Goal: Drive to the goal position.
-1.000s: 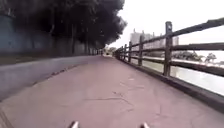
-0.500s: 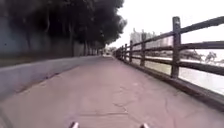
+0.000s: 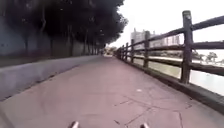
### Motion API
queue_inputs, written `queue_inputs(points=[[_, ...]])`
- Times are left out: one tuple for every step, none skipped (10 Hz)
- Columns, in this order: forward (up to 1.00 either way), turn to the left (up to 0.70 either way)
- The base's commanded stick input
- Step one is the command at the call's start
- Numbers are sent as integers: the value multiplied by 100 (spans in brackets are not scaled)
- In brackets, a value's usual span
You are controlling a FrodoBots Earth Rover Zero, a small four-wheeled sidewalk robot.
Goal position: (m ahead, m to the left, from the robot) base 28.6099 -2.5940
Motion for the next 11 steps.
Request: queue_inputs(points=[[66,0],[67,0],[69,0],[68,0],[66,0],[69,0],[70,0],[70,0],[70,0],[70,0],[70,0]])
